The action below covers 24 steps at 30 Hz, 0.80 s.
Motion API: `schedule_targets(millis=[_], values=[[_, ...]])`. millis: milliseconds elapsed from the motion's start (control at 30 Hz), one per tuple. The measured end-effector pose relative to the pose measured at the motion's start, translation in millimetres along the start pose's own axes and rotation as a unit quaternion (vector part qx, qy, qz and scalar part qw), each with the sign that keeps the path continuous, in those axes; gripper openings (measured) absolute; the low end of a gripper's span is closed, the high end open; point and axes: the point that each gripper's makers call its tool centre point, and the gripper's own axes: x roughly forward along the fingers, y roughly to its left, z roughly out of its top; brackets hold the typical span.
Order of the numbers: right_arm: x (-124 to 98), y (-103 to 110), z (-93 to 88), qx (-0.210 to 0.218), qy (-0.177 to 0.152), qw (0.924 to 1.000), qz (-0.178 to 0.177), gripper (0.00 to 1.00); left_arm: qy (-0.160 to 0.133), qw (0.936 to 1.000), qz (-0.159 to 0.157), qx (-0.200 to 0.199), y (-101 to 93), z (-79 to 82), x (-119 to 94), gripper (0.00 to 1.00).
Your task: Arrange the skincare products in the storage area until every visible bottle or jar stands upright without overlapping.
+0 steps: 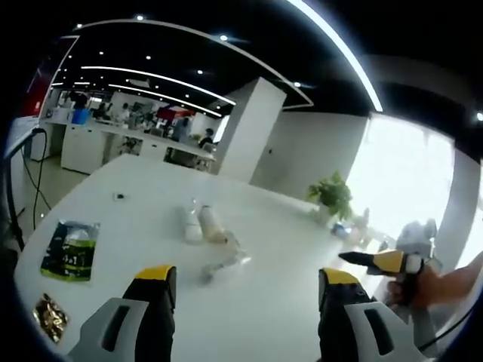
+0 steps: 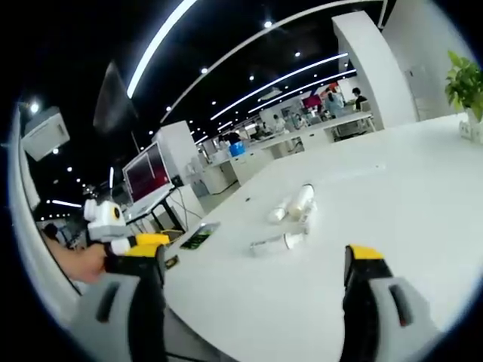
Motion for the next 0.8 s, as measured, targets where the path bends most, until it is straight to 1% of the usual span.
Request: schedule_targets(millis=[300, 400, 567, 633, 700, 800], values=[[0.0, -1.8, 0.9, -0.003, -0.001, 1.0000, -0.005, 1.00, -0.002, 1.0000, 0.000, 0.000, 0.4, 1.1, 0.3, 0.78], [0.9, -2.3, 0.2, -0.002, 0.001, 1.0000, -0.005, 1.00, 0.002, 1.0000, 0.001, 0.001, 0.8, -0.5, 0.7, 0.78], [2.0, -2.0, -0.3, -0.005, 0.003, 1.0000, -0.004, 1.00, 0.003, 1.0000, 0.002, -0.005, 2.8, -1.7, 2.6, 0.78], [1.8, -1.1, -0.9, -0.011, 0.005, 0.9999, -0.005, 1.00, 0.007, 0.9999, -0.001, -0.014, 2.4, -3.4, 4.1, 0.78], [2.1, 0.4, -1.7, -0.013, 0.006, 0.9999, -0.004, 1.00, 0.003, 0.9999, -0.005, -0.009, -0.8, -1.6, 3.5, 0.78], [4.1, 2.1, -2.9, -0.021, 0.012, 0.9997, -0.003, 1.00, -0.002, 1.0000, -0.005, -0.004, -0.4, 1.1, 2.6, 0.78]])
